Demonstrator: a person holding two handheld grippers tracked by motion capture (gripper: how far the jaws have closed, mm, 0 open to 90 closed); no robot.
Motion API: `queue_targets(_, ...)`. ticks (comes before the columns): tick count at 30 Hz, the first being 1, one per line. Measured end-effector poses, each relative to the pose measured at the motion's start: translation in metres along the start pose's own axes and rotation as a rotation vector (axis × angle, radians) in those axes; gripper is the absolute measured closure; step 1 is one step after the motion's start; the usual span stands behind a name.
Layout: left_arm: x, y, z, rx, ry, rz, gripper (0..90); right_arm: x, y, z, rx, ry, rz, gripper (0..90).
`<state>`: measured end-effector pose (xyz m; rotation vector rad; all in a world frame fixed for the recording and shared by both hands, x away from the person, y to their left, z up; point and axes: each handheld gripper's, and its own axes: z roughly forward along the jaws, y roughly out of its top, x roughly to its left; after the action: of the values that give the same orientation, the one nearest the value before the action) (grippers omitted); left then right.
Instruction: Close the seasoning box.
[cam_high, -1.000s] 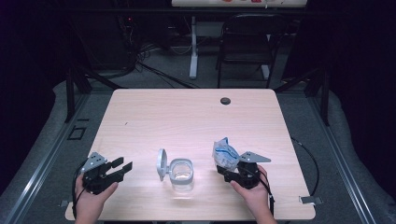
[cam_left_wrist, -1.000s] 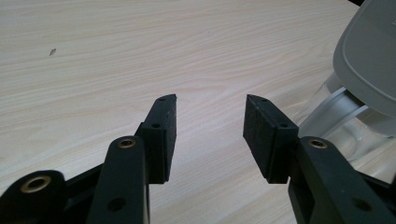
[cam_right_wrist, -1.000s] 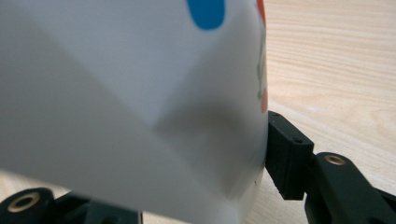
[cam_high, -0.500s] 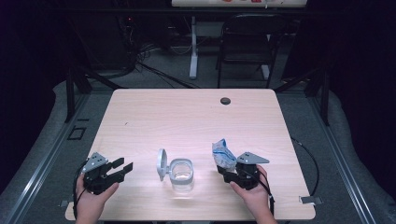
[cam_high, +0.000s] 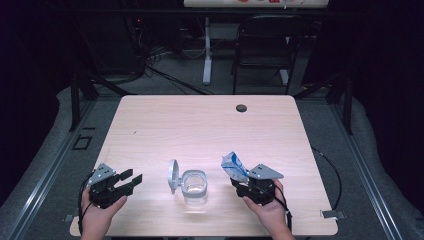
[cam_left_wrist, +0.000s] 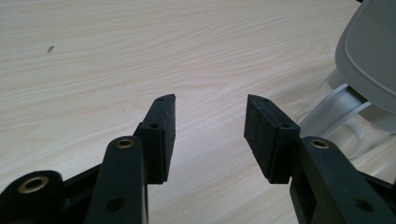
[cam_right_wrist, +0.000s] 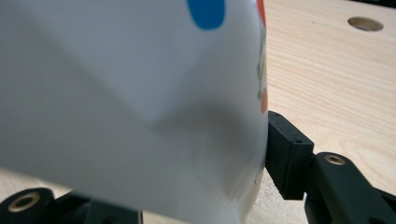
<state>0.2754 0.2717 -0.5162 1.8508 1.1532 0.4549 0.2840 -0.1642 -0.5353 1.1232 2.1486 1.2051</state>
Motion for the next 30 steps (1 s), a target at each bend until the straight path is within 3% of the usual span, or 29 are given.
queue_targets(18,0.000,0.000,0.000,-0.003,-0.002,0.002,53.9,0.016,0.004,0.001,0.024,-0.098,-0.144,47.3)
queue_targets(30,0.000,0.000,0.000,-0.003,0.003,0.005,50.8,0.019,0.008,0.000,0.004,-0.120,-0.157,47.4)
